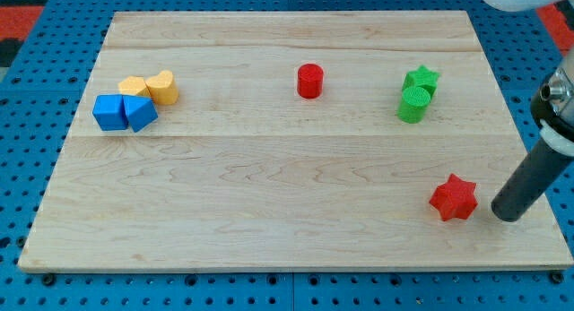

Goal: Push the red circle into the red star

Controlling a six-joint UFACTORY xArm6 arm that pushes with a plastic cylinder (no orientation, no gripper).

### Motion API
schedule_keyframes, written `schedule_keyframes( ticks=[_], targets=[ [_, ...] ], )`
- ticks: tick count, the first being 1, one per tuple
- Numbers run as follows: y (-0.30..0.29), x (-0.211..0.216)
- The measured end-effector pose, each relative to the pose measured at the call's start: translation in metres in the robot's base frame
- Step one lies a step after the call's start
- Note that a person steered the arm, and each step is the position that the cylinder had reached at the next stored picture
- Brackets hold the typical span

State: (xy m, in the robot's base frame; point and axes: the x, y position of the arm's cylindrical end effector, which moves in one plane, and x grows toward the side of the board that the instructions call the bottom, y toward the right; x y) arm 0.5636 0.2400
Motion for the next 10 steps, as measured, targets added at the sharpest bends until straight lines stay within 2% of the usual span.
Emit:
schedule_keyframes(
  ticks=[1,2,3,5,6,7,8,10],
  targets=[
    [-0.034,-0.049],
    [-0.064,-0.068],
    [-0.125,-0.075],
    [-0.274,-0.171],
    [-0.322,-0.190],
    [-0.324,-0.199],
    [-0.297,-0.233],
    [-0.177,-0.231]
  ],
)
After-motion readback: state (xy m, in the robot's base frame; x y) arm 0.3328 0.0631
